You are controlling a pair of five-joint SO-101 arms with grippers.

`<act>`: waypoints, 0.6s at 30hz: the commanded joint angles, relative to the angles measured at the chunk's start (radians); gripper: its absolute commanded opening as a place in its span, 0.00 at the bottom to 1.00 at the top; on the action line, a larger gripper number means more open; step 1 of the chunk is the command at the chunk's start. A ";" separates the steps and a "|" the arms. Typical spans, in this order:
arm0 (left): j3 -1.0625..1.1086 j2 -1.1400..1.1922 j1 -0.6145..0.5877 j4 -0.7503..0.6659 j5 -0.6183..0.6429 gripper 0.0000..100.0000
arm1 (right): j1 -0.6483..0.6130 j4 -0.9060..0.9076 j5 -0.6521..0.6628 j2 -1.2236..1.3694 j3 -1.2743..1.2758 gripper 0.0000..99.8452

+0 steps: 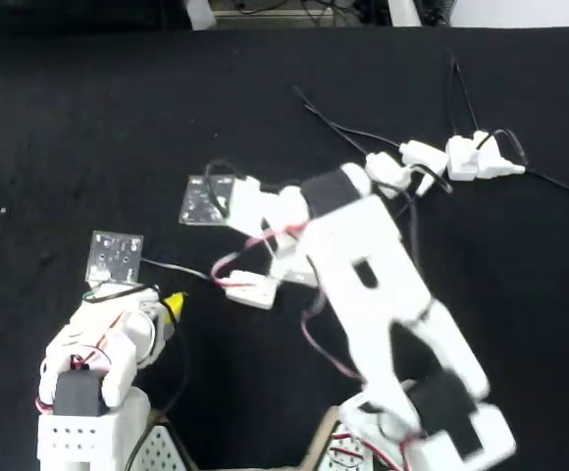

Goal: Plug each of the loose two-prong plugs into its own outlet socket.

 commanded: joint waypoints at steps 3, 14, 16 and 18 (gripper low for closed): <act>-0.005 0.008 -0.171 0.005 -0.054 0.26 | 0.017 0.011 0.041 0.179 -0.171 0.01; 0.065 0.006 -0.229 0.005 -0.109 0.26 | -0.081 0.115 0.169 0.216 -0.211 0.01; 0.065 0.006 -0.229 0.006 -0.109 0.26 | -0.081 0.109 0.169 0.216 -0.209 0.01; 0.064 0.006 -0.228 0.012 -0.109 0.26 | -0.078 0.107 0.169 0.216 -0.208 0.01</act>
